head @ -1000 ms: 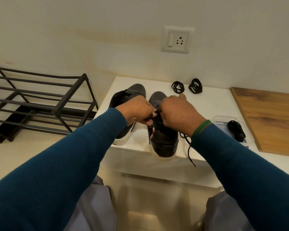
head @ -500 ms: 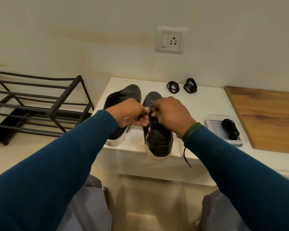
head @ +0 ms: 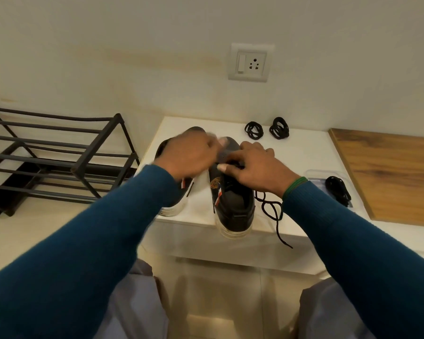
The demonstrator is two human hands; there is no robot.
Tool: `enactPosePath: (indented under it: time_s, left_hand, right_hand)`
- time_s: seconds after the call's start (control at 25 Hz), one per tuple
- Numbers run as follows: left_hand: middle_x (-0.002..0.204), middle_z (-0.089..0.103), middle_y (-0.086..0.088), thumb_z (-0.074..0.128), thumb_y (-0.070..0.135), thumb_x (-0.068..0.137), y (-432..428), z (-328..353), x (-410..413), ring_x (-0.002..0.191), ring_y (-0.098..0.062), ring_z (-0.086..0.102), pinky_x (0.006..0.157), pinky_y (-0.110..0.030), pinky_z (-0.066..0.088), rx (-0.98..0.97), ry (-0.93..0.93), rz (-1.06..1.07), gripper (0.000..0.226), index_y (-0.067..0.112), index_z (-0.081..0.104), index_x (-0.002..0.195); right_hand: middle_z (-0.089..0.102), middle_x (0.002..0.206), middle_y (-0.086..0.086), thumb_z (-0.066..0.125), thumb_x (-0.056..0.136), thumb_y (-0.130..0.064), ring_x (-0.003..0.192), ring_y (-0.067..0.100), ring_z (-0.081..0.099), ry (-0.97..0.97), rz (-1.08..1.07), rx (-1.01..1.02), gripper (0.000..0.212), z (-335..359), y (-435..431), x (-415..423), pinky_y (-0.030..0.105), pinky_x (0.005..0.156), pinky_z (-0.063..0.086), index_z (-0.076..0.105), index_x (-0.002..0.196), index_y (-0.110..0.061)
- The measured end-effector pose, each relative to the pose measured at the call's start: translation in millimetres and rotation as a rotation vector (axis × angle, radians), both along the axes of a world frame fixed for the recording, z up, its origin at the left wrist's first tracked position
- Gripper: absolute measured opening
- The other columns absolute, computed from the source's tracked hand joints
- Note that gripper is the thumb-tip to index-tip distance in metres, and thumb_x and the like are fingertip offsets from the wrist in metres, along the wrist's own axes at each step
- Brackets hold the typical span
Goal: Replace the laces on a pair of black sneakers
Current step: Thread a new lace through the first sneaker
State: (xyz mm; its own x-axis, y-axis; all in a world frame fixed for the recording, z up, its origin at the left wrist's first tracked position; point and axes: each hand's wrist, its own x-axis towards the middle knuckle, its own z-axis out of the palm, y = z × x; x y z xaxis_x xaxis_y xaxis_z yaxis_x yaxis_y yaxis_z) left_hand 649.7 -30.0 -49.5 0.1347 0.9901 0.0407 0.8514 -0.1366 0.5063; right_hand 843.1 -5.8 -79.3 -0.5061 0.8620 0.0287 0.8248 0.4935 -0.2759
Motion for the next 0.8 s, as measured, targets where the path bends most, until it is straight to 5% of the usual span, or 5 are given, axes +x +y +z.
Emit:
enactPosePath:
  time_s: [0.08, 0.28, 0.48, 0.68, 0.8]
  left_hand:
    - [0.059, 0.059, 0.002, 0.048, 0.048, 0.1, 3.2, -3.4, 13.2, 0.052, -0.003, 0.051, 0.059, -0.028, 0.04, -0.081, -0.053, -0.081, 0.045, 0.019, 0.064, 0.07]
    - [0.057, 0.046, 0.002, 0.064, 0.017, 0.087, 22.5, 39.3, -22.4, 0.047, -0.011, 0.036, 0.047, -0.024, 0.04, 0.046, -1.781, 0.295, 0.022, 0.019, 0.05, 0.069]
    - [0.075, 0.07, -0.003, 0.053, 0.056, 0.095, 3.0, -3.6, 9.2, 0.065, -0.013, 0.06, 0.062, -0.035, 0.051, -0.145, 0.005, 0.036, 0.048, 0.011, 0.068, 0.088]
    - [0.056, 0.06, 0.002, 0.062, 0.059, 0.087, 18.6, 32.0, -22.0, 0.045, -0.009, 0.049, 0.045, -0.02, 0.039, 0.002, -0.575, 0.264, 0.05, 0.013, 0.062, 0.068]
    - [0.06, 0.056, 0.003, 0.064, 0.048, 0.09, 9.0, 15.2, -11.8, 0.056, -0.014, 0.05, 0.054, -0.025, 0.037, -0.027, -0.04, 0.064, 0.046, 0.011, 0.056, 0.063]
  right_hand:
    - [0.044, 0.093, -0.007, 0.046, 0.086, -0.073, 0.098, 0.019, 0.041, -0.019, -0.002, -0.009, 0.043, -0.8, -1.2, 1.4, 0.043, 0.086, 0.031, 0.062, 0.115, -0.046]
    - [0.049, 0.104, -0.006, 0.055, 0.083, -0.073, 0.099, 0.016, 0.045, 0.012, -0.037, -0.06, 0.038, -0.2, -0.9, 3.1, 0.042, 0.09, 0.035, 0.063, 0.11, -0.047]
    - [0.05, 0.103, -0.004, 0.054, 0.083, -0.073, 0.1, 0.02, 0.049, -0.013, -0.034, -0.067, 0.043, -3.0, -1.7, 4.2, 0.041, 0.086, 0.038, 0.06, 0.117, -0.047]
    - [0.049, 0.1, -0.011, 0.058, 0.083, -0.07, 0.099, 0.017, 0.05, 0.057, -0.036, -0.062, 0.042, -1.6, 1.7, 8.4, 0.041, 0.086, 0.036, 0.061, 0.118, -0.048]
    - [0.053, 0.11, -0.006, 0.06, 0.085, -0.067, 0.105, 0.017, 0.052, 0.077, 0.006, -0.137, 0.052, -0.2, -0.2, 9.5, 0.037, 0.088, 0.043, 0.056, 0.131, -0.041]
